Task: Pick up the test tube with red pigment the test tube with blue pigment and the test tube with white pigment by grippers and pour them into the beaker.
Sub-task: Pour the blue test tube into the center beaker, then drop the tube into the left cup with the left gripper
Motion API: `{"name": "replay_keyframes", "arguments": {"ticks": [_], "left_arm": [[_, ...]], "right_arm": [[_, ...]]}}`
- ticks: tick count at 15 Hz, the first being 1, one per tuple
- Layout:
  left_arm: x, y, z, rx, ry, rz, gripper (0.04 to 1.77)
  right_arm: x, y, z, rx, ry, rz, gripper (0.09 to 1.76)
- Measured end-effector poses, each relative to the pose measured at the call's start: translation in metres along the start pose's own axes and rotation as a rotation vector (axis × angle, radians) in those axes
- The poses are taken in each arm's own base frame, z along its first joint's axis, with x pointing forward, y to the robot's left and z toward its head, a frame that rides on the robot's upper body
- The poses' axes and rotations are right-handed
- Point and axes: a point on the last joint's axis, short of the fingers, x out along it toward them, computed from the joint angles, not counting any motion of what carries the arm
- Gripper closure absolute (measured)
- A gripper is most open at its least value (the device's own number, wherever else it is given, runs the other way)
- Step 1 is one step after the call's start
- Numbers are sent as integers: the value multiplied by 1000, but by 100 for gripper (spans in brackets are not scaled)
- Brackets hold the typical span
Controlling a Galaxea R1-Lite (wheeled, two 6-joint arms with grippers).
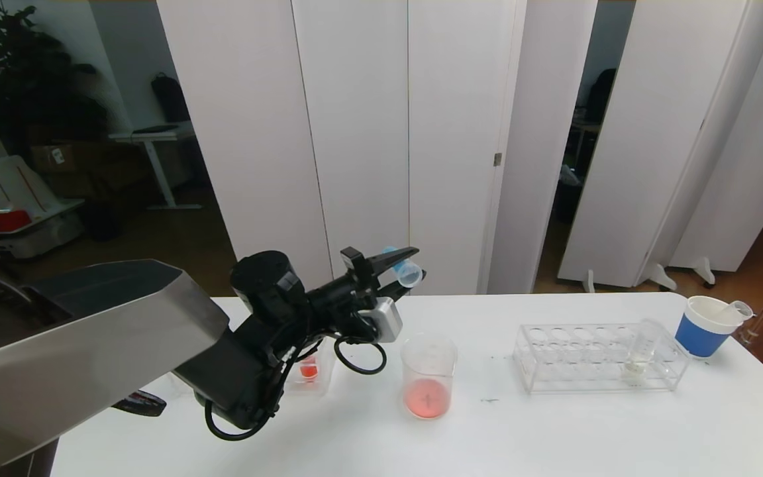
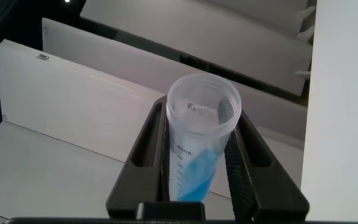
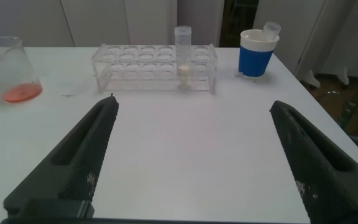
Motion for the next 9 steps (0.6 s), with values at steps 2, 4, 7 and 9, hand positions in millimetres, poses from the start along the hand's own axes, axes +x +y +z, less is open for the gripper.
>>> {"name": "replay_keyframes", "arguments": {"ticks": [2, 4, 7, 9], "left_arm": [[0, 0, -1, 27, 2, 0, 122], [0, 0, -1, 44, 2, 1, 122], [0, 1, -2, 91, 5, 4, 122], [1, 0, -1, 99, -1, 4, 122]], "right_arm": [[0, 0, 0, 0, 0, 0, 10], [0, 0, 0, 0, 0, 0, 10], [0, 0, 0, 0, 0, 0, 10], [0, 0, 0, 0, 0, 0, 10]]}}
